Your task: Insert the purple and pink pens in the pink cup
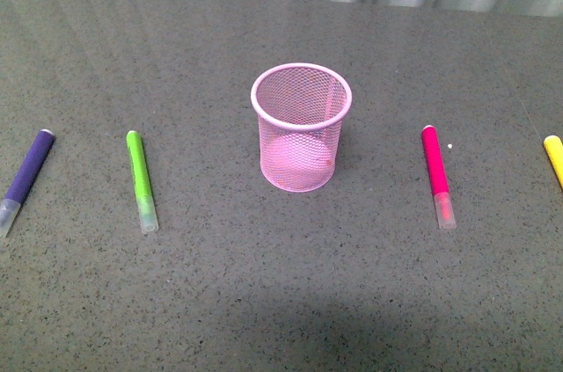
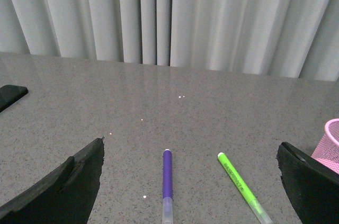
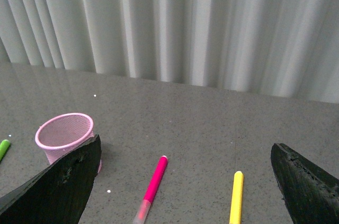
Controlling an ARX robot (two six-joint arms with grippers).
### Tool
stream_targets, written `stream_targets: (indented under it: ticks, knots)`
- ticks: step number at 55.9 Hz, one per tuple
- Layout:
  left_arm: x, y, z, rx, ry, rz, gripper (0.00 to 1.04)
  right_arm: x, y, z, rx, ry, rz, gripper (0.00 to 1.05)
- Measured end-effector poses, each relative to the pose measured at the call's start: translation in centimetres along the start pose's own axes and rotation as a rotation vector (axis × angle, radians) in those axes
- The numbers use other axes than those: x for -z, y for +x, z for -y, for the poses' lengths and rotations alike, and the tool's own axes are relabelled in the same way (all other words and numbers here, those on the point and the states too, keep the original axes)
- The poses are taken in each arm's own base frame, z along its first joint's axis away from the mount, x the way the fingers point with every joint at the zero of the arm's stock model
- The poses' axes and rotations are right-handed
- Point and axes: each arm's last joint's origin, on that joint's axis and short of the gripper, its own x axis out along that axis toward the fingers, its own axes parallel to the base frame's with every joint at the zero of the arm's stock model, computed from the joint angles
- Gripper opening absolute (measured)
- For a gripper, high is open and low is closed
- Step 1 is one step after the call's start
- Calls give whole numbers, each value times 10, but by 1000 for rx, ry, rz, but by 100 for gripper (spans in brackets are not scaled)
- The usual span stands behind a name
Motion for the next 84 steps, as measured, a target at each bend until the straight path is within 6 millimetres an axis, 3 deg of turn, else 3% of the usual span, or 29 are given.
stream_targets:
  ticks: [84]
  knots:
    - [0,0,0,0,0,0,97,0,0,0,0,0,0,97]
